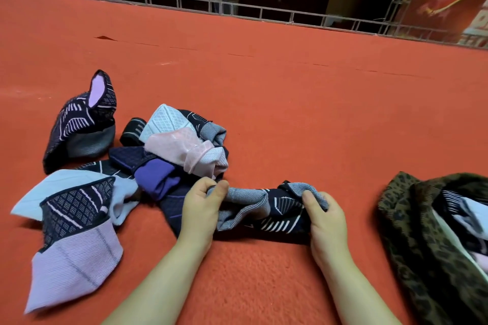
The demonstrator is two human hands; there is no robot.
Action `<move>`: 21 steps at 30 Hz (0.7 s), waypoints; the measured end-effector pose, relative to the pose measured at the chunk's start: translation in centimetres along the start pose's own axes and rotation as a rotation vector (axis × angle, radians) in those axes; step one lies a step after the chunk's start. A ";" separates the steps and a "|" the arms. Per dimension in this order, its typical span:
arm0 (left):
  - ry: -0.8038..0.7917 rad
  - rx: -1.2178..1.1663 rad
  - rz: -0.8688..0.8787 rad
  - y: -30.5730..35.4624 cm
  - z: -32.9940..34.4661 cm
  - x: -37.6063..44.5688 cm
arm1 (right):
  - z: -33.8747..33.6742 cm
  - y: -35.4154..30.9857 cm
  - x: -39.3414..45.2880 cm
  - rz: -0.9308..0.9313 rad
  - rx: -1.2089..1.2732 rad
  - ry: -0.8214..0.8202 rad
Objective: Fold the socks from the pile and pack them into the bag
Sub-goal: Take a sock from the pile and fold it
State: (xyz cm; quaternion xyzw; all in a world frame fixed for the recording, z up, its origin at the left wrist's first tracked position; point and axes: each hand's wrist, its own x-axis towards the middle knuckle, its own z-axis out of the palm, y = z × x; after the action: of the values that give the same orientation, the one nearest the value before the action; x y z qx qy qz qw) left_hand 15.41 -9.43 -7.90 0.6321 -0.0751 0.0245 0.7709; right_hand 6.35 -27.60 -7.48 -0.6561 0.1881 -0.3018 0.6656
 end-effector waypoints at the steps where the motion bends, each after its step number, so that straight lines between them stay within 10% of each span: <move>1: 0.040 0.018 -0.001 0.0 0.1 0.0 | 0.0 0.0 -0.1 -0.010 -0.021 0.035; 7: 0.044 -0.113 -0.045 0.2 0.3 -0.2 | 0.2 0.1 -0.2 0.004 -0.047 0.166; 14: -0.348 0.482 0.669 0.9 0.9 -3.6 | 0.7 -0.4 -0.9 0.036 0.012 0.119; 21: -0.266 0.420 0.432 0.5 1.1 -2.5 | 2.7 -0.1 -2.4 0.226 0.379 -0.237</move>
State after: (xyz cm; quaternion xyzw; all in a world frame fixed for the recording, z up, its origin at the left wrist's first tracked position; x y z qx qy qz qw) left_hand 12.80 -10.29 -7.56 0.7445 -0.3006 0.1195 0.5840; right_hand 6.28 -23.95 -7.58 -0.5252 0.1210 -0.1765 0.8236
